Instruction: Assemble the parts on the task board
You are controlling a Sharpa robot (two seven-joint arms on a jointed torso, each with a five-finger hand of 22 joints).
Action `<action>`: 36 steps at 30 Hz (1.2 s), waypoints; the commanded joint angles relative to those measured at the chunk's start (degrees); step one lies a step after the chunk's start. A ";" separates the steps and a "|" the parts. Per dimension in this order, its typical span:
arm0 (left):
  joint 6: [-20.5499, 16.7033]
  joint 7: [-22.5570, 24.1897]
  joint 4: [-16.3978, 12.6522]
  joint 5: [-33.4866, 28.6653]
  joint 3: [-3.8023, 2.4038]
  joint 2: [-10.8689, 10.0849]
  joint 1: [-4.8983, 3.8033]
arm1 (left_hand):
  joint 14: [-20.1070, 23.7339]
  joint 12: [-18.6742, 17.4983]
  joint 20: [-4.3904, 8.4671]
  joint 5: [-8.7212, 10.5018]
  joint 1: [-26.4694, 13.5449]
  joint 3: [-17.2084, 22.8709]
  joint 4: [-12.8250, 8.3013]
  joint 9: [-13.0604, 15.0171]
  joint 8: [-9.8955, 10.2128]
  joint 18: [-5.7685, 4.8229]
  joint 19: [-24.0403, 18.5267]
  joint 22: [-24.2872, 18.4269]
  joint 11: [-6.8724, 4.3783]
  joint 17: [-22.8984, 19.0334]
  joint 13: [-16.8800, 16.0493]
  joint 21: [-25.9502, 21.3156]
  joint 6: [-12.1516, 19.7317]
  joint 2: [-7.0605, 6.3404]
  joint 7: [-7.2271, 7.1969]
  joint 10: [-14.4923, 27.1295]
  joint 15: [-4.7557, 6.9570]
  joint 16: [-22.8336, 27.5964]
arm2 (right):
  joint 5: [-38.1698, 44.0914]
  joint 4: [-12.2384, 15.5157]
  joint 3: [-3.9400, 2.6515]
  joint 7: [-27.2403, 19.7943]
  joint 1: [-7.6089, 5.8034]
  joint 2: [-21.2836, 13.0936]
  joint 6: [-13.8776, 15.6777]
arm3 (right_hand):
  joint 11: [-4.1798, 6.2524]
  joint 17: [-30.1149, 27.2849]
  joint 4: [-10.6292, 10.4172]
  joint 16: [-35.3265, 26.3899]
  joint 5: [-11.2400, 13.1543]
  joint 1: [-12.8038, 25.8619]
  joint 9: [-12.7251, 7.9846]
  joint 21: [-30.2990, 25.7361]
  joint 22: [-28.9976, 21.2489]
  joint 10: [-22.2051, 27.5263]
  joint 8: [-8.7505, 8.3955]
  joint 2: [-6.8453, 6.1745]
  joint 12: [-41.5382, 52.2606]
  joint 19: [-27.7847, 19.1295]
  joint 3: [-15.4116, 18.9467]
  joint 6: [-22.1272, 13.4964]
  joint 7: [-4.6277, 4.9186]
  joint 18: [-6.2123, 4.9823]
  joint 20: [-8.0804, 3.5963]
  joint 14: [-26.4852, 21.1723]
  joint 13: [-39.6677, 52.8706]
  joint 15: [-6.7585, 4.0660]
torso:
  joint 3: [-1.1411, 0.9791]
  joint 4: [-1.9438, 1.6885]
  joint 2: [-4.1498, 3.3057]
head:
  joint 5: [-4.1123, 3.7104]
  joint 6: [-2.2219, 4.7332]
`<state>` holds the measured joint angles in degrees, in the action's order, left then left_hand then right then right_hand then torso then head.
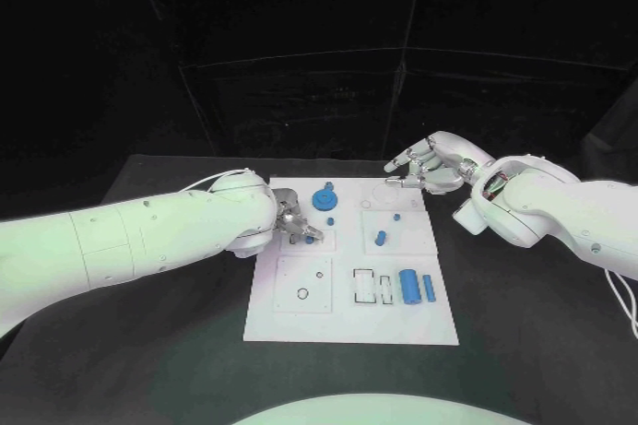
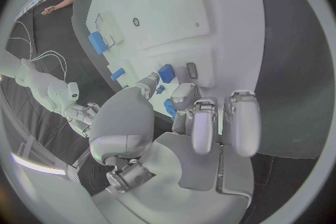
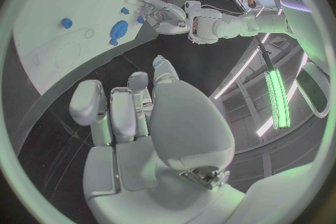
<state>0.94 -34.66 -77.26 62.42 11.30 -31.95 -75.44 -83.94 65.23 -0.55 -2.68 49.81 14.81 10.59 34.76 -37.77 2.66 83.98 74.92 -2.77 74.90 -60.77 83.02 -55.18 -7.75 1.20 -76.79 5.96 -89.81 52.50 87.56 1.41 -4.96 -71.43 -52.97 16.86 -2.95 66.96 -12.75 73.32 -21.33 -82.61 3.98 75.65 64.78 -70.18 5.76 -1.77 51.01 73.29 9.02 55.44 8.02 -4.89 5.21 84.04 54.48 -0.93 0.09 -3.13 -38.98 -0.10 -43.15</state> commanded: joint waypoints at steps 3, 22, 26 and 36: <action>-1.08 0.23 -0.80 -1.49 -1.14 -0.94 -0.35 | -6.06 -0.27 0.51 -0.04 0.76 -2.65 0.79 0.19 -0.17 -0.32 2.52 4.23 0.00 15.10 0.56 -0.34 0.27 0.39 -0.13 0.15 0.22 -0.19 | -0.16 0.02 -0.03 -0.40 -0.11 0.01 -0.08 | -0.04 -0.05 -0.03 -0.24 0.26 0.47 -0.06 -0.35 -0.05 0.38 0.27 0.19 -0.29 -0.50 0.42 -0.03 0.00 -0.74 -0.05 1.00 -0.05 -0.30 | -0.01 -0.01 0.02 | -0.03 -0.01; 11.39 1.76 8.01 -8.58 -7.43 -0.74 -5.56 | -6.06 -4.74 -1.01 -0.17 8.86 -10.96 1.59 -3.06 4.98 0.48 1.15 0.50 2.06 15.10 5.89 -3.44 4.56 3.06 2.35 4.08 -1.52 -0.19 | -0.16 -0.76 -0.03 -0.41 -0.11 0.39 -0.16 | -0.04 -0.13 -0.08 -0.34 0.36 0.58 -0.06 -0.45 -0.18 0.38 0.27 0.21 -0.29 -0.57 0.52 -0.05 0.01 -0.77 -0.05 0.98 -0.08 -0.29 | -0.03 -0.06 -0.02 | 0.32 0.66; 13.81 1.86 12.93 -8.34 -6.97 1.67 -5.94 | -6.06 -5.00 -1.21 -0.17 9.83 -11.81 1.66 -3.76 5.71 0.50 1.13 0.47 2.29 15.10 6.29 -3.53 4.72 3.84 2.61 4.39 -1.72 -0.19 | -0.16 -0.83 -0.03 -0.39 -0.11 0.56 -0.20 | -0.04 -0.08 -0.11 -0.32 0.39 0.63 -0.06 -0.46 -0.17 0.37 0.28 0.24 -0.28 -0.55 0.57 -0.06 0.01 -0.76 -0.05 1.00 -0.10 -0.29 | 0.04 0.07 -0.14 | 0.48 0.73; 17.05 2.64 22.53 -5.62 -4.75 7.01 -4.89 | -6.06 -4.81 -1.39 -0.16 10.39 -12.84 2.05 -4.47 6.33 0.42 1.28 0.89 2.44 15.10 6.26 -3.28 4.48 4.85 2.75 4.36 -1.88 -0.19 | -0.16 -0.92 -0.03 -0.38 -0.10 0.98 -0.30 | -0.03 -0.06 -0.11 -0.31 0.38 0.61 -0.06 -0.46 -0.16 0.33 0.28 0.27 -0.22 -0.54 0.58 -0.06 0.00 -0.76 -0.05 1.00 -0.05 -0.30 | 0.11 0.47 -0.52 | 0.94 0.97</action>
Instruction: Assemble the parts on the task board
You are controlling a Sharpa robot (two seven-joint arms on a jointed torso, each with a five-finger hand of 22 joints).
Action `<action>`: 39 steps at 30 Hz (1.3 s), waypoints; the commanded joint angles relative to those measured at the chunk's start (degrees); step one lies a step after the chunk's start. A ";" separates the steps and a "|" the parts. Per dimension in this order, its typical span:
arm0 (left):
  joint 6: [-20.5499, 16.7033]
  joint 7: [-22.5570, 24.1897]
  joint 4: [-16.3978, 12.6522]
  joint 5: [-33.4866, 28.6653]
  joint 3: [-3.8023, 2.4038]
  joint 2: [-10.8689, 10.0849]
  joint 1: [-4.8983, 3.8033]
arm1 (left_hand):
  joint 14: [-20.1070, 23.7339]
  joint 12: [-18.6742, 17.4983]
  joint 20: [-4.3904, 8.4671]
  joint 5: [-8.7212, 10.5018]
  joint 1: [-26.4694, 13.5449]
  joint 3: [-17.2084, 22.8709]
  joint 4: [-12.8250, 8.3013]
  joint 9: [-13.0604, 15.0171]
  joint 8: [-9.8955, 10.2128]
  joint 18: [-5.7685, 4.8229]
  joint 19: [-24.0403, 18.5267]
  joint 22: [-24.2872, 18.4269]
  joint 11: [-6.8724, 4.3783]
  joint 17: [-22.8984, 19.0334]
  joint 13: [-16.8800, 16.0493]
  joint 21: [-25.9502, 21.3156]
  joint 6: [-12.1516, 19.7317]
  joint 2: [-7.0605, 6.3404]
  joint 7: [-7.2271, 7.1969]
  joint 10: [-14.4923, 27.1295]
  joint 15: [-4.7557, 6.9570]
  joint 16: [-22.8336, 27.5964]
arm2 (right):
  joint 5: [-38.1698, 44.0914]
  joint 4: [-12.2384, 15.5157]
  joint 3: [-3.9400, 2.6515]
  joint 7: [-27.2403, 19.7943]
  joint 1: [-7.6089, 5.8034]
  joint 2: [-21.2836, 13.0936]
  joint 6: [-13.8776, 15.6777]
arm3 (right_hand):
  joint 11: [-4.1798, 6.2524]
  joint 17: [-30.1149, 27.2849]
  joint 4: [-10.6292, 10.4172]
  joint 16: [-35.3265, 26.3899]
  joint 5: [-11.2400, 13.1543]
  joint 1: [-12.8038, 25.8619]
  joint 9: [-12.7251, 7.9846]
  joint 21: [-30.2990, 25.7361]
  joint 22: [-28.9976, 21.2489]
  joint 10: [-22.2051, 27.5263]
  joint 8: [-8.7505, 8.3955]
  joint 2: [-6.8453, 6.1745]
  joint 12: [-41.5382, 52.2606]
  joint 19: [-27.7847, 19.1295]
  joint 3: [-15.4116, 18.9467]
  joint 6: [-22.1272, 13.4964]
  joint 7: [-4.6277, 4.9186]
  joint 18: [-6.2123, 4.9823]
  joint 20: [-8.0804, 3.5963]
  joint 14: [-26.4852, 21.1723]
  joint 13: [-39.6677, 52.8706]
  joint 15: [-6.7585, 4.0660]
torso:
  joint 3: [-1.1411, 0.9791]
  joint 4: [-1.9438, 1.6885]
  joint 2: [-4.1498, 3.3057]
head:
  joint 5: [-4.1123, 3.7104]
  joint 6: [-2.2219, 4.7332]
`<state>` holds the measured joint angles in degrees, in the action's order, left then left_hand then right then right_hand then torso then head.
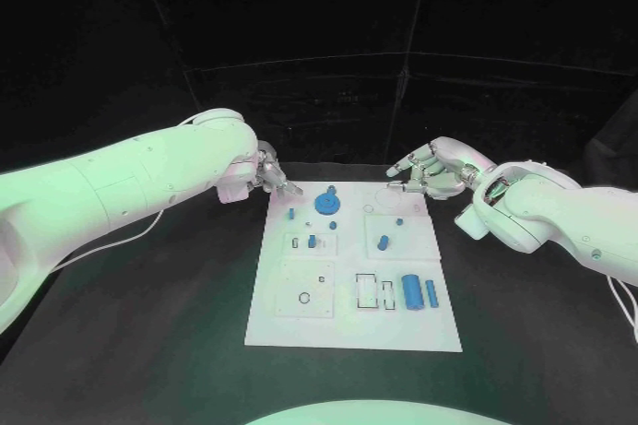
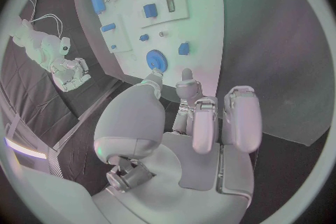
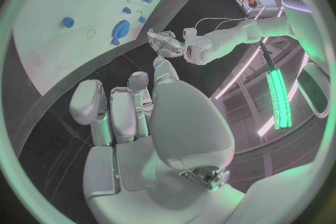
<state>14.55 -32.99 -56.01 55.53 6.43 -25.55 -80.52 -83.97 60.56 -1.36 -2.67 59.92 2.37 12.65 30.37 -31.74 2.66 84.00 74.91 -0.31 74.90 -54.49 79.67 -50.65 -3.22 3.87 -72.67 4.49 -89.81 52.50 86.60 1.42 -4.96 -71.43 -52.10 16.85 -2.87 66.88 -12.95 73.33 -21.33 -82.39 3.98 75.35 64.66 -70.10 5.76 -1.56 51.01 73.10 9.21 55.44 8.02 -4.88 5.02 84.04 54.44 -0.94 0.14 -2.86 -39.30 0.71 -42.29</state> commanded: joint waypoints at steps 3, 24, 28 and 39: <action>3.68 1.32 3.10 1.56 0.39 1.58 0.76 | -6.03 0.10 -0.61 -0.16 0.38 -0.68 0.13 -0.22 0.34 0.38 1.35 1.13 -0.03 15.10 -0.23 0.22 -0.30 0.63 0.06 0.10 -0.41 -0.19 | -0.16 0.04 -0.03 -0.41 -0.11 0.21 -0.30 | -0.10 0.01 0.10 -0.33 0.35 0.36 -0.06 -0.16 -0.04 0.26 0.28 0.11 -0.23 -0.34 0.38 -0.07 0.00 -0.77 0.15 1.01 -0.04 -0.30 | 0.04 0.15 -0.13 | 0.08 -0.06; 4.73 3.08 5.77 1.81 0.68 3.59 2.01 | -6.03 0.64 -0.60 -0.17 1.55 -1.87 0.23 -0.89 0.65 0.28 1.54 1.71 -0.16 15.10 -0.62 0.59 -1.30 1.82 -0.09 -0.26 -0.34 -0.19 | -0.16 -0.09 -0.03 -0.60 -0.10 0.61 -0.29 | -0.10 0.01 0.11 -0.34 0.33 0.33 -0.06 -0.17 -0.04 0.26 0.29 0.13 -0.24 -0.33 0.37 -0.07 -0.01 -0.77 0.15 1.01 -0.05 -0.30 | 0.02 0.02 -0.08 | 0.02 -0.33; 4.88 3.41 5.93 1.81 0.85 3.64 2.05 | -6.03 0.61 -0.60 -0.18 2.75 -2.02 -0.19 -1.27 0.92 0.29 1.52 1.72 -0.14 15.10 -0.50 0.56 -1.54 2.63 -0.08 -0.19 -0.35 -0.19 | -0.16 -0.14 -0.03 -0.62 -0.10 0.67 -0.29 | -0.10 0.01 0.11 -0.34 0.33 0.33 -0.06 -0.17 -0.04 0.26 0.29 0.13 -0.24 -0.33 0.37 -0.07 -0.01 -0.77 0.15 1.01 -0.05 -0.30 | 0.03 0.07 -0.07 | 0.05 -0.37; 5.94 4.18 6.10 1.80 0.97 3.96 2.10 | -6.03 0.74 -0.61 -0.19 3.75 -2.07 -0.64 -1.51 1.01 0.26 1.56 1.89 -0.17 15.10 -0.58 0.64 -1.89 3.21 -0.12 -0.25 -0.34 -0.19 | -0.16 -0.25 -0.03 -0.68 -0.10 0.83 -0.34 | -0.10 0.01 0.11 -0.34 0.33 0.33 -0.06 -0.17 -0.04 0.26 0.29 0.13 -0.24 -0.33 0.37 -0.07 -0.01 -0.77 0.15 1.01 -0.05 -0.30 | 0.01 0.06 -0.07 | -0.01 -0.50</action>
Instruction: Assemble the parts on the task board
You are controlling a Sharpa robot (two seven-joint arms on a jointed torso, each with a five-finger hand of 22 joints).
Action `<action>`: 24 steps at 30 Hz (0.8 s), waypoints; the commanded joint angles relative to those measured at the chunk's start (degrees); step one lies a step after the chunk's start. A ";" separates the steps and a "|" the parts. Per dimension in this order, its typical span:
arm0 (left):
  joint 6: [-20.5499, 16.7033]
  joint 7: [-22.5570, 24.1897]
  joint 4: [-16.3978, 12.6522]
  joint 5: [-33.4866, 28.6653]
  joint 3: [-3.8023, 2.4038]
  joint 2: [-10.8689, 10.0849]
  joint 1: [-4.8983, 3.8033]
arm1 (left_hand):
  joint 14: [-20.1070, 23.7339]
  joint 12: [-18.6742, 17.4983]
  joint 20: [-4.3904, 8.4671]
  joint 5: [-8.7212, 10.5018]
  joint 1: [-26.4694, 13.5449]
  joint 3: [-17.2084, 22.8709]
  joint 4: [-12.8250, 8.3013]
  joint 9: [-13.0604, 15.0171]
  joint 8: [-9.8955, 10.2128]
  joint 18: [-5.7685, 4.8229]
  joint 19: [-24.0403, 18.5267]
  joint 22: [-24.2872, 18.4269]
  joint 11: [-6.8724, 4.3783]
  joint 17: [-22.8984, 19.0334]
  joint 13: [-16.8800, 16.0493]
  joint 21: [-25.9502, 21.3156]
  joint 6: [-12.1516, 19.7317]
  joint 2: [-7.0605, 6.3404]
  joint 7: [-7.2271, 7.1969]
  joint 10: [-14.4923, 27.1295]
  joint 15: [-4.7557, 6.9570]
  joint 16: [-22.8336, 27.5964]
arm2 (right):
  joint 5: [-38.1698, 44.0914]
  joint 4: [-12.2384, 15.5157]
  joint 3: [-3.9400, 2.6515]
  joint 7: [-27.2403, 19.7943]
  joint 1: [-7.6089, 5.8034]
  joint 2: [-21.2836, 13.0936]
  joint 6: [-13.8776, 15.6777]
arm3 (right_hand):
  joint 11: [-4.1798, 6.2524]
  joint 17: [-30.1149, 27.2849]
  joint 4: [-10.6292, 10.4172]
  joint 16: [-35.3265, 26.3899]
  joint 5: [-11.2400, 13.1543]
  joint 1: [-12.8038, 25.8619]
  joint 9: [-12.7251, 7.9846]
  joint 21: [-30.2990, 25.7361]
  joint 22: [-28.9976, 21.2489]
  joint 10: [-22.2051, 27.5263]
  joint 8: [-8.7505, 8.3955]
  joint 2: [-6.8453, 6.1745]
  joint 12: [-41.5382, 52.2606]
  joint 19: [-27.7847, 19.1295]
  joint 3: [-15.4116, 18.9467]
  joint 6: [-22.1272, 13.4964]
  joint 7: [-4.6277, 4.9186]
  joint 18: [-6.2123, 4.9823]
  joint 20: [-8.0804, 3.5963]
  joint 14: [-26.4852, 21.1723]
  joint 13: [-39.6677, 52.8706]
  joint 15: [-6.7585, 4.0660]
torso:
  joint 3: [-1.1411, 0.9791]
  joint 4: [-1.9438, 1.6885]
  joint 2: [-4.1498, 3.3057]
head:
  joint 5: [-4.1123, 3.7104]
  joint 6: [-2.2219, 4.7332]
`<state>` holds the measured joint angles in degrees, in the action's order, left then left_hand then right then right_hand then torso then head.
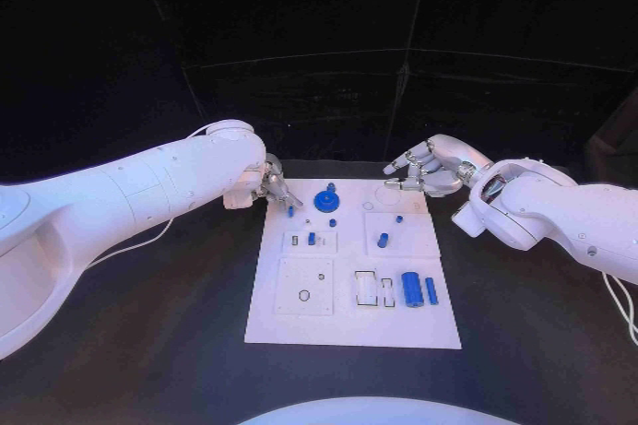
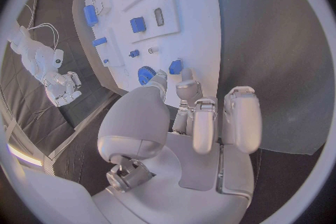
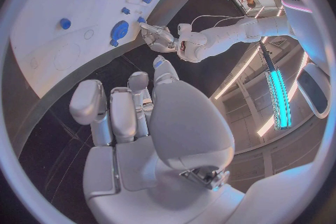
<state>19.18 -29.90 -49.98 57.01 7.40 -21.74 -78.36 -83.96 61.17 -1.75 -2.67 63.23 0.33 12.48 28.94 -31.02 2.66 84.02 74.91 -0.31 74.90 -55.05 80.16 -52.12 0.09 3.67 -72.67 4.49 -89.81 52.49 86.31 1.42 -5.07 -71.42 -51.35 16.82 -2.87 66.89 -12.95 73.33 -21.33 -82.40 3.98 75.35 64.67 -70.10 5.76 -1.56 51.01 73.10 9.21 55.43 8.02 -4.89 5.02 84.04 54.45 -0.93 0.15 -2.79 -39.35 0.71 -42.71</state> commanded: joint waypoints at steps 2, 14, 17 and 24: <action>1.35 1.15 0.13 0.31 0.01 0.20 -0.05 | -6.04 0.12 -0.22 -0.19 0.44 -0.03 -0.47 -0.08 0.30 0.26 1.54 1.89 -0.17 15.10 -0.01 0.15 -0.42 -0.10 0.08 -0.25 -0.34 -0.19 | -0.16 0.03 -0.03 -0.58 -0.11 0.10 -0.32 | -0.10 0.00 0.12 -0.34 0.33 0.34 -0.06 -0.17 -0.05 0.27 0.29 0.14 -0.24 -0.33 0.38 -0.07 0.00 -0.76 0.15 1.01 -0.07 -0.30 | 0.01 -0.01 -0.02 | 0.01 -0.07; 1.43 1.36 0.05 0.31 0.10 0.34 0.01 | -6.04 0.30 -0.22 -0.19 1.20 0.00 -0.85 -0.27 0.36 0.22 1.60 2.11 -0.22 15.10 -0.15 0.29 -0.75 0.45 0.03 -0.38 -0.31 -0.19 | -0.16 -0.05 -0.03 -0.56 -0.11 0.18 -0.40 | -0.10 0.00 0.12 -0.34 0.33 0.34 -0.06 -0.17 -0.05 0.27 0.29 0.14 -0.24 -0.33 0.38 -0.07 0.00 -0.76 0.15 1.01 -0.07 -0.30 | 0.00 -0.03 -0.01 | 0.05 -0.18; 1.43 1.40 0.04 0.31 0.12 0.34 0.01 | -6.04 0.33 -0.19 -0.19 2.32 0.36 -1.47 -0.49 0.49 0.22 1.60 2.15 -0.27 15.10 -0.13 0.29 -0.97 1.24 -0.01 -0.42 -0.27 -0.19 | -0.16 -0.05 -0.03 -0.56 -0.11 0.19 -0.42 | -0.10 0.00 0.12 -0.34 0.33 0.34 -0.06 -0.17 -0.05 0.27 0.29 0.14 -0.24 -0.33 0.38 -0.07 0.00 -0.76 0.15 1.01 -0.07 -0.30 | -0.01 0.00 0.00 | 0.07 -0.24; 1.43 1.97 0.01 0.31 0.14 0.32 0.01 | -6.04 0.22 0.02 -0.20 7.75 3.85 -4.88 -1.07 1.00 0.25 1.56 2.14 -0.68 15.10 -0.01 0.21 -1.08 4.37 -0.44 -0.35 0.04 -0.19 | -0.16 -0.06 -0.03 -0.57 -0.11 0.18 -0.40 | -0.10 0.00 0.12 -0.34 0.33 0.34 -0.06 -0.17 -0.05 0.27 0.29 0.14 -0.24 -0.33 0.38 -0.07 0.00 -0.76 0.15 1.01 -0.07 -0.30 | -0.01 0.00 -0.04 | 0.02 -0.30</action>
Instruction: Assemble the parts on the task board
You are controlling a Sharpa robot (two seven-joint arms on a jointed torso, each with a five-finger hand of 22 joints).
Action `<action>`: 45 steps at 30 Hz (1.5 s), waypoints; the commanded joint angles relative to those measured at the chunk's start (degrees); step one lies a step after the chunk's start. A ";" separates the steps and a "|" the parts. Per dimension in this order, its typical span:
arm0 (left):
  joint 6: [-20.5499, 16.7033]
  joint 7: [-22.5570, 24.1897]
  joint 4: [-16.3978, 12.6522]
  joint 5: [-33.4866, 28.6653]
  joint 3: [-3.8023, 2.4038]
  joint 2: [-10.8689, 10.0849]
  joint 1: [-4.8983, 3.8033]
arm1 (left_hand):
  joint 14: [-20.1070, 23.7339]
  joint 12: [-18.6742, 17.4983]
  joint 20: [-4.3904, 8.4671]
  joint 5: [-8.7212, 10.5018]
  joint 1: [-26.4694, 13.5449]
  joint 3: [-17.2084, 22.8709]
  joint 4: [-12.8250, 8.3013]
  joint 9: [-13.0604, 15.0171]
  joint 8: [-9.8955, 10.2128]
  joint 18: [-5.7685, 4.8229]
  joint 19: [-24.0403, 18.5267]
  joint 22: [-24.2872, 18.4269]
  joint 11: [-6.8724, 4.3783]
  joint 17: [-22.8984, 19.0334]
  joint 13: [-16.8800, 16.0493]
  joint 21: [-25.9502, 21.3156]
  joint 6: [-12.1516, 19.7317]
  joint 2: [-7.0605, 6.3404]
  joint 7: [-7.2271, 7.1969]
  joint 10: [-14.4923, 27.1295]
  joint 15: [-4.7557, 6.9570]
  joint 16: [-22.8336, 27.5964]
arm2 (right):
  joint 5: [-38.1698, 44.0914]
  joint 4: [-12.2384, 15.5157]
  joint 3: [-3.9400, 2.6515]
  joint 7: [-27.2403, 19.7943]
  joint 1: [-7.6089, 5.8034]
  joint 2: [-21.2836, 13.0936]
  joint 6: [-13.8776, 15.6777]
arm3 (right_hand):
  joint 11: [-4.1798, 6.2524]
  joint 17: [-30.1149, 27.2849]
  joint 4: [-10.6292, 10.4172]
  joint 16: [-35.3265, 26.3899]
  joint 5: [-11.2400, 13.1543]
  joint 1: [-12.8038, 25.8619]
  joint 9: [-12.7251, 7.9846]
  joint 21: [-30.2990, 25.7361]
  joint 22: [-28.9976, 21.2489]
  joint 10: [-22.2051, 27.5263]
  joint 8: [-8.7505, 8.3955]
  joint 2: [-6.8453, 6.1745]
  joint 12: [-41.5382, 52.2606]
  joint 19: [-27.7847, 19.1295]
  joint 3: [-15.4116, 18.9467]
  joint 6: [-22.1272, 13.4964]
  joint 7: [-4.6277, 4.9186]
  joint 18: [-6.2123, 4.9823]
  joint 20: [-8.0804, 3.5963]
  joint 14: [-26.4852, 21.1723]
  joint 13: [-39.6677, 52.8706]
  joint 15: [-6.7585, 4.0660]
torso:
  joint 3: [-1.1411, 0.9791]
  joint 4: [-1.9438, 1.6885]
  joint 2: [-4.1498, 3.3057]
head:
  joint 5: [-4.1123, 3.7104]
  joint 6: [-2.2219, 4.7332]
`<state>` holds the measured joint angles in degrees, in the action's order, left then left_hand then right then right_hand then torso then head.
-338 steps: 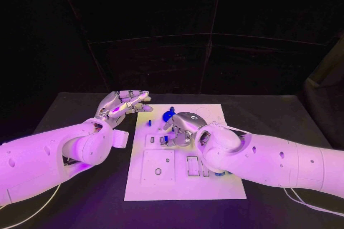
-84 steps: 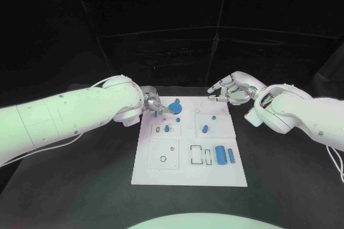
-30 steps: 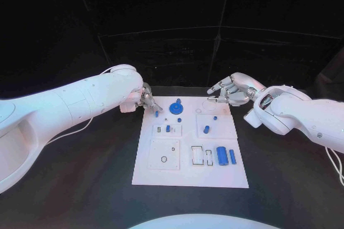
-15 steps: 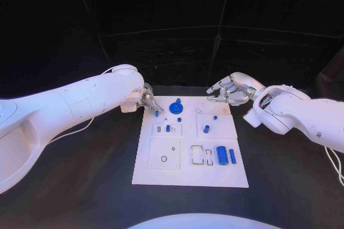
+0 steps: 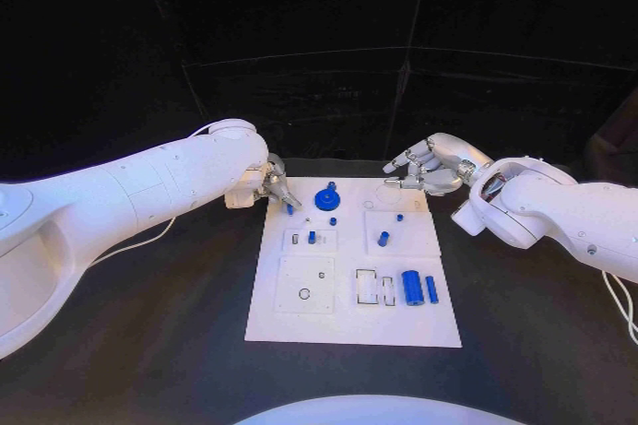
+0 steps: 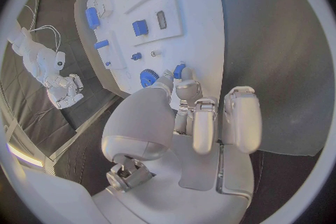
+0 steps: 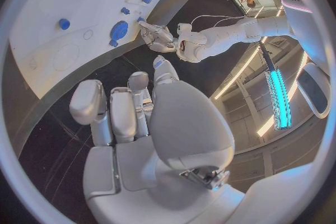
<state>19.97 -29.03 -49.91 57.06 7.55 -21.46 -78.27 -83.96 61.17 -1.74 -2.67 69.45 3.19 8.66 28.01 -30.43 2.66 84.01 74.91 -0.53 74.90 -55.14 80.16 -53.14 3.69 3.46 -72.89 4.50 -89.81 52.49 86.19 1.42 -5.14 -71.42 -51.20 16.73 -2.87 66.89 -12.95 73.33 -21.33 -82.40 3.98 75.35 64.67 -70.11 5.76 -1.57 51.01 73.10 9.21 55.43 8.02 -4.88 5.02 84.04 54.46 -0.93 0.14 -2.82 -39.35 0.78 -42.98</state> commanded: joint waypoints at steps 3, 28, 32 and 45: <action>0.76 1.63 -0.11 0.26 0.00 0.06 -0.08 | -6.04 -0.12 0.23 -0.21 4.98 4.01 -3.61 -0.52 0.86 0.29 1.48 1.99 -0.69 15.10 0.29 0.04 0.12 2.16 -0.45 0.08 0.26 -0.19 | -0.16 0.06 -0.03 -0.51 -0.11 0.04 -0.32 | -0.09 0.01 0.15 -0.36 0.27 0.27 -0.06 -0.22 -0.09 0.20 0.30 0.22 -0.12 -0.33 0.42 -0.08 -0.01 -0.77 0.14 1.03 -0.01 -0.31 | 0.00 0.04 -0.03 | -0.04 -0.16; -11.43 3.46 -13.15 -4.96 0.05 -8.58 -0.22 | -6.04 -0.55 0.15 -5.62 -4.11 34.23 -13.17 0.59 -1.81 0.41 1.51 1.85 -0.68 15.10 0.83 -0.71 -0.91 -5.61 -0.32 -2.30 0.08 -0.19 | -0.16 0.16 -0.03 -0.51 -0.11 -0.36 -0.45 | -0.08 0.05 0.19 -0.36 0.22 0.21 -0.06 -0.22 -0.07 0.11 0.31 0.27 0.05 -0.29 0.45 -0.08 -0.02 -0.77 0.14 1.05 0.10 -0.32 | 0.00 -0.07 0.04 | 0.06 -0.10; -14.62 3.55 -17.14 -5.22 0.11 -10.81 -0.16 | -6.04 -0.71 0.21 -5.80 -4.59 35.08 -13.45 0.73 -2.07 0.39 1.56 1.95 -0.76 15.10 1.05 -0.66 -1.01 -5.97 -0.40 -2.38 0.14 -0.19 | -0.16 0.15 -0.03 -0.49 -0.11 -0.43 -0.47 | -0.08 0.05 0.19 -0.36 0.22 0.21 -0.06 -0.22 -0.07 0.11 0.31 0.27 0.05 -0.29 0.45 -0.08 -0.02 -0.77 0.14 1.05 0.10 -0.32 | 0.04 -0.18 0.12 | 0.25 -0.23; -24.52 1.91 -28.66 -0.92 3.09 -17.39 0.80 | -6.04 -0.49 0.42 -6.15 -5.72 37.30 -14.09 0.84 -2.67 0.26 1.88 2.58 -1.01 15.10 0.94 -0.21 -1.35 -6.78 -0.64 -3.01 0.37 -0.19 | -0.16 0.01 -0.03 -0.41 -0.11 -0.39 -0.48 | -0.08 0.05 0.19 -0.36 0.22 0.21 -0.06 -0.22 -0.07 0.11 0.31 0.27 0.05 -0.29 0.45 -0.08 -0.02 -0.77 0.14 1.05 0.10 -0.32 | 0.05 -0.31 0.21 | 0.43 -0.30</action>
<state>0.22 -26.34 -77.78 53.71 10.64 -38.65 -77.46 -83.96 60.57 -1.74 -8.48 64.11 32.50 2.18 28.83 -32.85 2.66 84.02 74.91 -1.43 74.90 -54.30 79.67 -54.19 -3.10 3.07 -75.47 4.49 -89.81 52.49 86.16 1.42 -5.18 -71.42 -51.60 16.55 -2.87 66.90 -12.71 73.33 -21.33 -82.40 3.98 75.35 64.61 -70.10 5.76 -1.57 51.01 73.10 9.44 55.44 8.01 -4.89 5.02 84.04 54.46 -0.93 0.18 -3.13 -39.14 1.21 -43.29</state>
